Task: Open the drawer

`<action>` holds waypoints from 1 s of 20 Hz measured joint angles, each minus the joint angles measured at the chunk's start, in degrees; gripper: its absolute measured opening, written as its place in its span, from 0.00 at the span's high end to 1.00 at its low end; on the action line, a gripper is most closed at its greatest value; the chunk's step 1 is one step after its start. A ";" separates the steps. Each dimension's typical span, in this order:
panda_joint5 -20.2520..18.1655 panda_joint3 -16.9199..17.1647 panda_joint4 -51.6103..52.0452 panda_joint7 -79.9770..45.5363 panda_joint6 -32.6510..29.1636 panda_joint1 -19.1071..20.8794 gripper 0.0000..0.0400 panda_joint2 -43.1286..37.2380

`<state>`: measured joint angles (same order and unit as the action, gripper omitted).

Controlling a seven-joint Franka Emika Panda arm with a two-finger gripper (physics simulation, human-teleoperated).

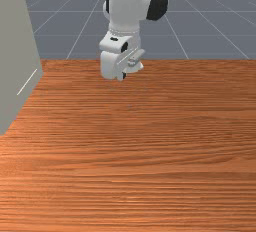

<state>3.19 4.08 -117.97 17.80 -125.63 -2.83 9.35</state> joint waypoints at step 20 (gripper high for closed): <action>-1.39 3.47 4.15 -43.01 6.45 -2.52 1.00 1.66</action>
<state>1.80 7.55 -113.83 -25.21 -119.17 -5.35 11.02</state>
